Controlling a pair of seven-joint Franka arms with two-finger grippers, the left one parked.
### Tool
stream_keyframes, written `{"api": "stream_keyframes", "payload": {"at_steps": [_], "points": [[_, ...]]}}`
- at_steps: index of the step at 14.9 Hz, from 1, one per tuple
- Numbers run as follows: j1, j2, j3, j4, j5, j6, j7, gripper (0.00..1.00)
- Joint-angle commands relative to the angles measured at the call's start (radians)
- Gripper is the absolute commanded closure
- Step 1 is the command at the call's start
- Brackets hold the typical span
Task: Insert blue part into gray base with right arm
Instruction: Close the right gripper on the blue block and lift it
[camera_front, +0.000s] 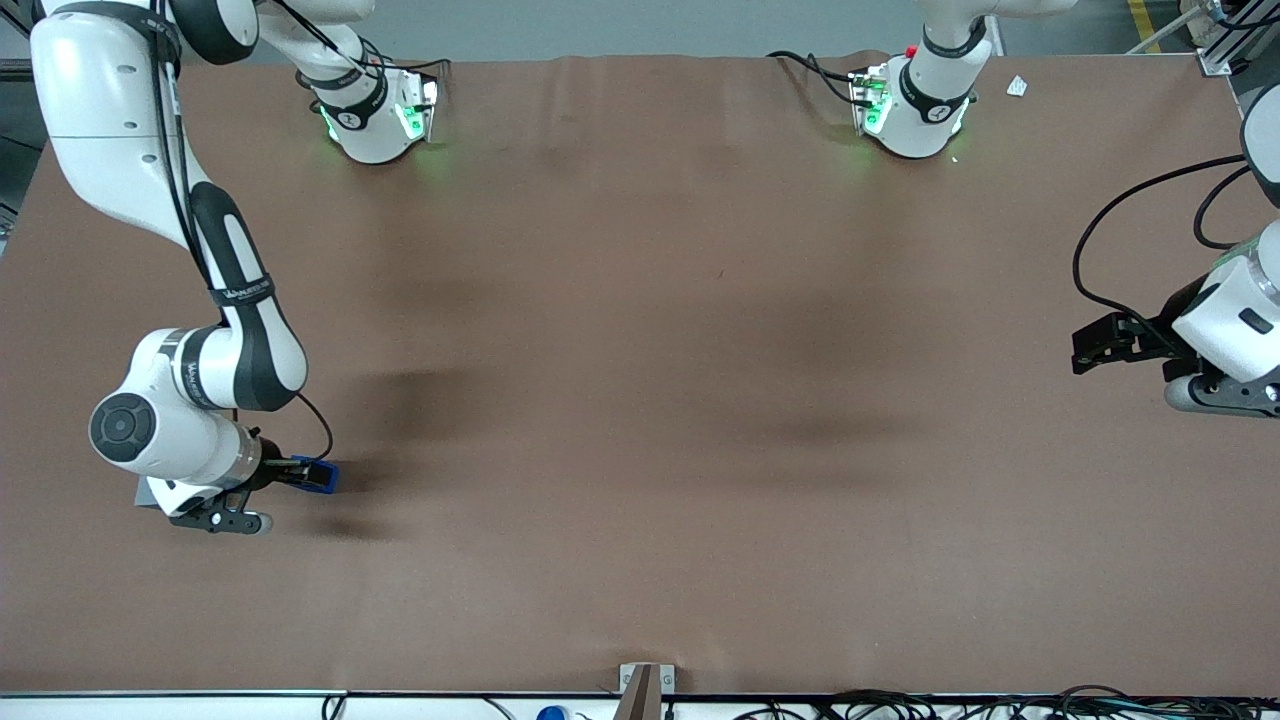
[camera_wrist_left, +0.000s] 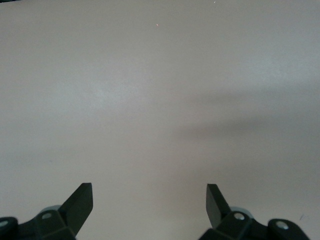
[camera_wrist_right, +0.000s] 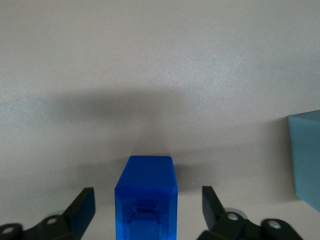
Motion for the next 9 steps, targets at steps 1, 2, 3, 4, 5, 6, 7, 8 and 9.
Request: {"api": "stream_keyframes", "payload": {"at_steps": [1,2,3,4,5,6,7,8,9], "points": [[-0.017,0.004,0.007,-0.008,0.009,0.009,0.007,0.63],[-0.015,0.005,0.007,-0.006,0.011,0.006,0.01,0.79],[-0.015,0.004,0.007,-0.006,0.011,0.006,0.019,0.95],[-0.015,0.004,0.007,0.0,0.011,0.0,0.018,1.0],[-0.018,-0.001,0.007,0.009,0.011,-0.005,0.009,1.0],[-0.022,-0.007,0.007,0.024,0.008,-0.034,0.001,1.0],[-0.032,-0.017,0.007,0.082,-0.005,-0.151,-0.028,1.0],[-0.044,-0.021,0.006,0.169,-0.006,-0.272,-0.09,1.0],[-0.058,-0.021,0.006,0.243,-0.011,-0.374,-0.165,1.0]]}}
